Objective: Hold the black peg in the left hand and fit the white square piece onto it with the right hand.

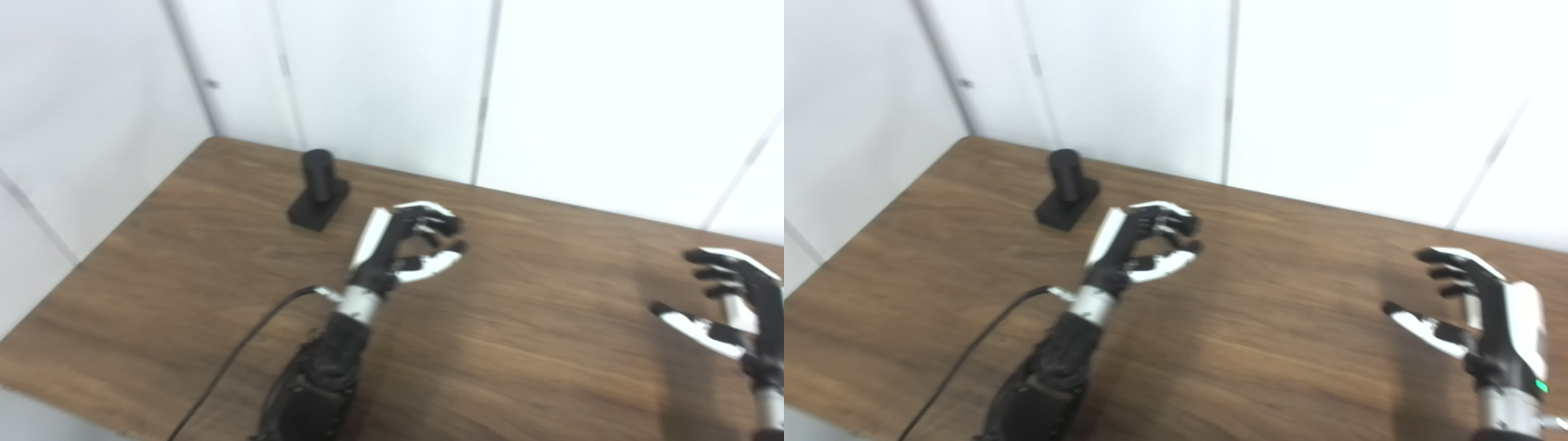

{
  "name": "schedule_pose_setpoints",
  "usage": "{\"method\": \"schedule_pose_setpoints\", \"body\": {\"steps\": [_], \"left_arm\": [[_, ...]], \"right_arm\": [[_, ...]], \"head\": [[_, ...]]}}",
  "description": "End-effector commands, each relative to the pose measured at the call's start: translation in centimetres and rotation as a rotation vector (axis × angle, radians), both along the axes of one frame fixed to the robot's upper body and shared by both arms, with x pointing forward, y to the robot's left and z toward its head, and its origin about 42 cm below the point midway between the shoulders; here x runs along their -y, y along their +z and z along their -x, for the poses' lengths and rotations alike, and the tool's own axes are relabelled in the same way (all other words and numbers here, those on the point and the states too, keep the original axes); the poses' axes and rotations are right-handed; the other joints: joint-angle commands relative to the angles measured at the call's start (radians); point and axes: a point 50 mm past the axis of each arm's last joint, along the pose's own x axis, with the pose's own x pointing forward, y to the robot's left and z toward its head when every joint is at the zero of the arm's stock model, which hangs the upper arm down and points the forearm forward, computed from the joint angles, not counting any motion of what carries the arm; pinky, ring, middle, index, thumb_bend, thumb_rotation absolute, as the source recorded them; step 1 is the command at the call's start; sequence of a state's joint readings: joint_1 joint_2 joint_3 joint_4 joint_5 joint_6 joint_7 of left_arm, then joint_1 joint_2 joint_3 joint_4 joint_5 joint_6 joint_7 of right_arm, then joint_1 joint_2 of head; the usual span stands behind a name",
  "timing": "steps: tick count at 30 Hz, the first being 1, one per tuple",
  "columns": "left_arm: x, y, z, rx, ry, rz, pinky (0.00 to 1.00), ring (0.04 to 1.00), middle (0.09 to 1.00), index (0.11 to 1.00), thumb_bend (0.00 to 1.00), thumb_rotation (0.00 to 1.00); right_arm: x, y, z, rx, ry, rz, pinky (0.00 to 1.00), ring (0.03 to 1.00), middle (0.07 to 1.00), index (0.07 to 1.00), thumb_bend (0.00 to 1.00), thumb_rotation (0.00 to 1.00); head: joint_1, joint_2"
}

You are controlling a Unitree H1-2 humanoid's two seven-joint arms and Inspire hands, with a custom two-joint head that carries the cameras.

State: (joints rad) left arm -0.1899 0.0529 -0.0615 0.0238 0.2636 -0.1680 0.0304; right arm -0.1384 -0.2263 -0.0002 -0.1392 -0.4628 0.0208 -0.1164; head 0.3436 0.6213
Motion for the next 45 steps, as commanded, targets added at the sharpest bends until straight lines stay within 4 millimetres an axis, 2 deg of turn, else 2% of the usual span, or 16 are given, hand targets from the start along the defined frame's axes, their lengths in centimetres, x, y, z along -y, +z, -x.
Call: {"method": "schedule_pose_setpoints", "body": {"steps": [1, 15, 33, 35, 37, 41, 45], "left_arm": [[0.2, 1.9, -0.9, 0.082, 0.007, -0.003, 0.49, 0.599, 0.638, 0.498, 0.5, 0.07], [0.7, 0.5, -0.3, 0.06, -0.013, 0.0, 0.49, 0.612, 0.652, 0.498, 0.5, 0.07], [0.5, 0.8, -0.2, 0.068, 0.048, -0.033, 0.48, 0.644, 0.729, 0.499, 0.51, 0.08], [0.2, 1.2, -0.2, 0.063, 0.077, -0.061, 0.51, 0.657, 0.732, 0.659, 0.74, 0.22], [-0.2, 1.7, -0.2, 0.064, 0.115, -0.102, 0.52, 0.68, 0.748, 0.714, 0.81, 0.27], [-1.1, 2.7, -0.3, 0.064, 0.17, -0.117, 0.56, 0.707, 0.783, 0.766, 0.82, 0.25], [-2.2, 3.9, -0.5, 0.078, 0.25, -0.165, 0.57, 0.721, 0.792, 0.783, 0.85, 0.27]], "right_arm": [[-0.1, 2.2, -0.3, 0.092, 0.022, 0.003, 0.54, 0.64, 0.681, 0.633, 0.59, 0.0], [-0.5, 1.9, 0.5, 0.088, 0.04, -0.006, 0.5, 0.604, 0.649, 0.595, 0.62, 0.0], [-0.9, 2.2, 0.8, 0.079, 0.051, -0.021, 0.48, 0.579, 0.63, 0.595, 0.64, 0.0], [-0.9, 2.2, 0.8, 0.082, 0.049, -0.016, 0.48, 0.582, 0.631, 0.594, 0.64, 0.0], [-0.9, 2.3, 0.8, 0.089, 0.049, -0.012, 0.47, 0.577, 0.63, 0.59, 0.64, 0.0], [-0.8, 2.4, 0.7, 0.087, 0.051, -0.019, 0.47, 0.572, 0.629, 0.587, 0.65, 0.0], [-0.9, 2.5, 0.8, 0.082, 0.056, -0.024, 0.48, 0.576, 0.634, 0.595, 0.64, 0.0]], "head": [[0.004, -0.007], [0.018, -0.122], [0.026, -0.118], [0.029, -0.119], [0.031, -0.121], [0.035, -0.121], [0.04, -0.12]]}}
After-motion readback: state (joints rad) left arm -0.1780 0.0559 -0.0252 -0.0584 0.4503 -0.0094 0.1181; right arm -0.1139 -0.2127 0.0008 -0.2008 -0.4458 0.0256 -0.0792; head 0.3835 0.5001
